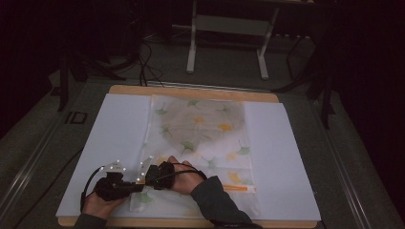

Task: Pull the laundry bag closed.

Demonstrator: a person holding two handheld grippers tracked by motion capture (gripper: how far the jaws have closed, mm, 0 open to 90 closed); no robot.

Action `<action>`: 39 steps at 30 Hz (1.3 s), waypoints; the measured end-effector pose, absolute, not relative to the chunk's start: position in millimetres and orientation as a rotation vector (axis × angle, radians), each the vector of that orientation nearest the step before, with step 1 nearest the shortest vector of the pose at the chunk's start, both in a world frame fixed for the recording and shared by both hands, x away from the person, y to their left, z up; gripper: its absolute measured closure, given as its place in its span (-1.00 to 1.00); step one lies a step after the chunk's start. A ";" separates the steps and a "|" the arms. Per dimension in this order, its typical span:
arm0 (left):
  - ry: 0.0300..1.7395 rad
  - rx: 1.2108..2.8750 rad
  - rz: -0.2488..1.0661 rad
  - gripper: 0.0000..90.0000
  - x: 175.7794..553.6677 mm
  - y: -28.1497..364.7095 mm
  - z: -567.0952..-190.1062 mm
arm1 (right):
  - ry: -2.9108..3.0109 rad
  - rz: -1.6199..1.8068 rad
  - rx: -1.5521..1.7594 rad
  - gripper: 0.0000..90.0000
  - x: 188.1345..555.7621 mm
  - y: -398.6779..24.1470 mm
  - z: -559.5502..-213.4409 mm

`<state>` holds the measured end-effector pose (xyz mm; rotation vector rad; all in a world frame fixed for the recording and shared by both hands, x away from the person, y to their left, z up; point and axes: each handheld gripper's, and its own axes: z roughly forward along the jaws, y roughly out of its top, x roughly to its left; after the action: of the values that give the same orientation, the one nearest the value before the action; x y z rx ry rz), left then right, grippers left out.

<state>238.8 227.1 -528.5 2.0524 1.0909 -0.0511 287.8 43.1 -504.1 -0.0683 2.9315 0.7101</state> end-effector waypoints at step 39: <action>1.106 2.039 -0.045 0.93 237.6 232.7 -528.9 | 2.939 0.628 -0.016 0.89 287.6 7.6 -507.9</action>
<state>237.6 232.7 -528.9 2.0388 1.1061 -0.0445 287.6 7.6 -507.9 -0.0159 2.9390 0.6284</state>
